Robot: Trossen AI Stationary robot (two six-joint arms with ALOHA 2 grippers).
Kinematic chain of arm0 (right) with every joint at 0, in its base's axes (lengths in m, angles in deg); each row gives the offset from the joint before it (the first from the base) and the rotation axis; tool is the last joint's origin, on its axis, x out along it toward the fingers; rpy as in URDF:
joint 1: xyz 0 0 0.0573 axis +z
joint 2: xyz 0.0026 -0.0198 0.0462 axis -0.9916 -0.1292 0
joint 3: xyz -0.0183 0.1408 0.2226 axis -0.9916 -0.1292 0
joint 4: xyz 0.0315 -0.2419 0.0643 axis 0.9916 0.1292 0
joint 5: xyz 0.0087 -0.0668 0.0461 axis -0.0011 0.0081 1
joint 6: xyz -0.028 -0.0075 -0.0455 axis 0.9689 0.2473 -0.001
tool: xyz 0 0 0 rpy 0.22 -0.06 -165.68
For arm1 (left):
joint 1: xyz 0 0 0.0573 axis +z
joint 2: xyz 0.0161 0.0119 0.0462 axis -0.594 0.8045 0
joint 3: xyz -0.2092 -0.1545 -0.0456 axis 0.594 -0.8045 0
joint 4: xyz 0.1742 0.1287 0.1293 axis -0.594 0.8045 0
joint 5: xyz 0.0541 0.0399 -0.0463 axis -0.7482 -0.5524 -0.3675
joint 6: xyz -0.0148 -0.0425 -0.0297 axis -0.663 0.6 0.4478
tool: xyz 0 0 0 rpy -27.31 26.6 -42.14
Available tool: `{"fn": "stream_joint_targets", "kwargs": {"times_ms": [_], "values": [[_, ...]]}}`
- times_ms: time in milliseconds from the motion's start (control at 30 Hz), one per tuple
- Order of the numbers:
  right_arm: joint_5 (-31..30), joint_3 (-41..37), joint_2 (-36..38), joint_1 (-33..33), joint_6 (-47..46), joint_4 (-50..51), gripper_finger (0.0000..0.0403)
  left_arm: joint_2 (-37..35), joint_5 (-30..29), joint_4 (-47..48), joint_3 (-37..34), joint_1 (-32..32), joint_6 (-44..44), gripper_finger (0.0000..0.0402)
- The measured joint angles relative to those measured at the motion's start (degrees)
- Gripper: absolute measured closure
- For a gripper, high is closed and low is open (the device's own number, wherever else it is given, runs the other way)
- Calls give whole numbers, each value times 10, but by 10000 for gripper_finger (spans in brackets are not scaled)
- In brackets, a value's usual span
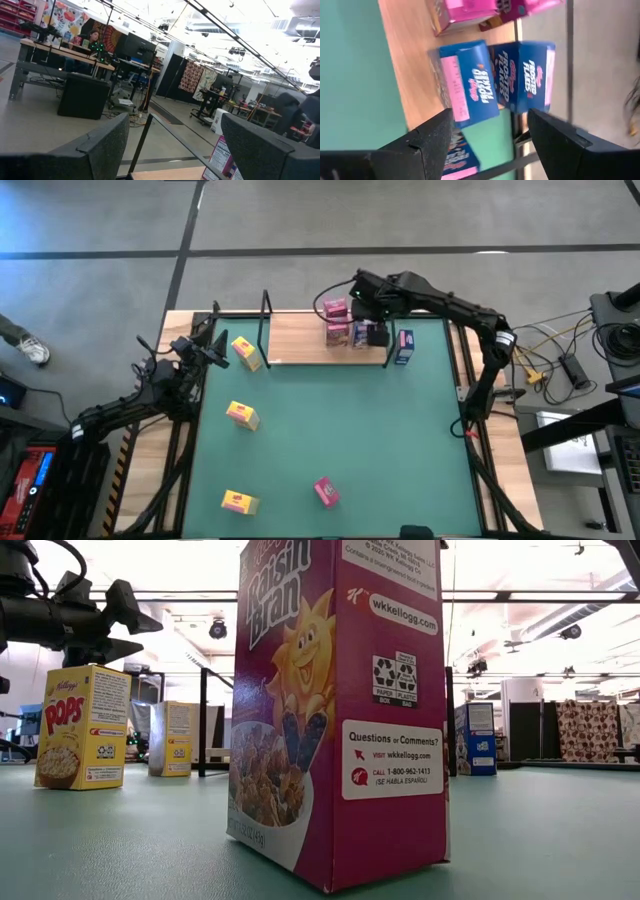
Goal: Stack cereal on shelf
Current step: Put the middle yellow cereal box on the shelf
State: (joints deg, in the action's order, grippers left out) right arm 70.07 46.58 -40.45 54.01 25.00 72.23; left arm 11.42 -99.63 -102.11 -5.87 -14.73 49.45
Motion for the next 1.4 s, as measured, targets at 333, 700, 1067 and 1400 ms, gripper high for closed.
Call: {"fn": "stream_joint_targets", "kwargs": {"times_ms": [333,700,1067,1400], "values": [[101,51,9,20,-164,34,158,0,0,0,0,0,0,102],[100,-7,96,109,-139,-68,158,0,0,0,0,0,0,102],[27,-97,173,157,-211,-90,158,0,0,-1,0,1,0,102],[-66,-194,247,162,-267,-106,158,0,0,-11,0,1,41,102]]}}
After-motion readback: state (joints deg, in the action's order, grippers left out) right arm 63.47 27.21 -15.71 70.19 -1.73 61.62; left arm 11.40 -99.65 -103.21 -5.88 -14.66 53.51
